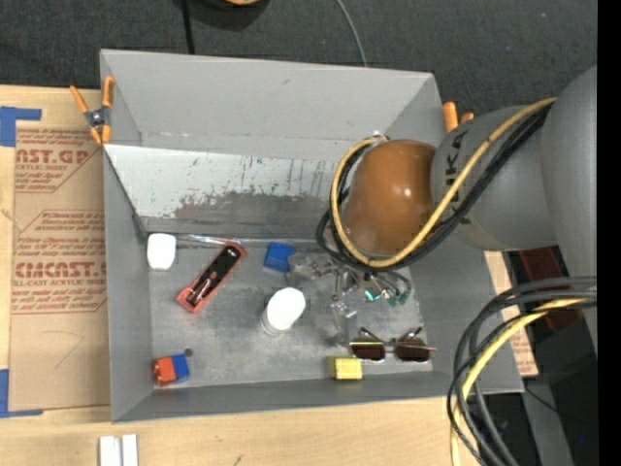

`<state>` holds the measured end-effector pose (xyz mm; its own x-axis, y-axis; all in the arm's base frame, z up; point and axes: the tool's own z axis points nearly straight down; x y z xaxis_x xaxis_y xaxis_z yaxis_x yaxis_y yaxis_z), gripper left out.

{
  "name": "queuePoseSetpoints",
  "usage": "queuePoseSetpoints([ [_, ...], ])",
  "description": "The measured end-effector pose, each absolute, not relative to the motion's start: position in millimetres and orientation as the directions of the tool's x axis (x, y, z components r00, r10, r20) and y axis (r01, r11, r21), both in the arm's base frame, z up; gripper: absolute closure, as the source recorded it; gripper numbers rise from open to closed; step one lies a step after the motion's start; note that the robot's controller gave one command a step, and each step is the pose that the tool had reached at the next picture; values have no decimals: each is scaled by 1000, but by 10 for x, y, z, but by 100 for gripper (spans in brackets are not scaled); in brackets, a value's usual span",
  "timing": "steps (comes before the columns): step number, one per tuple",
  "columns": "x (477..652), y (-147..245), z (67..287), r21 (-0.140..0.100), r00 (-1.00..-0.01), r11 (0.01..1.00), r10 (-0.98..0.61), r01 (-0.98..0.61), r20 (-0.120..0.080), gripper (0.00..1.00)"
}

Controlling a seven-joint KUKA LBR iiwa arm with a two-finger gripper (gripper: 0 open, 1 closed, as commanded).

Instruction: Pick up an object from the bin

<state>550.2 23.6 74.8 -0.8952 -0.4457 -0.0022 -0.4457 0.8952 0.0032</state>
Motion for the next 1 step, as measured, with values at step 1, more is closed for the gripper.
queuePoseSetpoints([
  [1,5502,236,748,3,-895,895,-446,-446,-2,0],
])
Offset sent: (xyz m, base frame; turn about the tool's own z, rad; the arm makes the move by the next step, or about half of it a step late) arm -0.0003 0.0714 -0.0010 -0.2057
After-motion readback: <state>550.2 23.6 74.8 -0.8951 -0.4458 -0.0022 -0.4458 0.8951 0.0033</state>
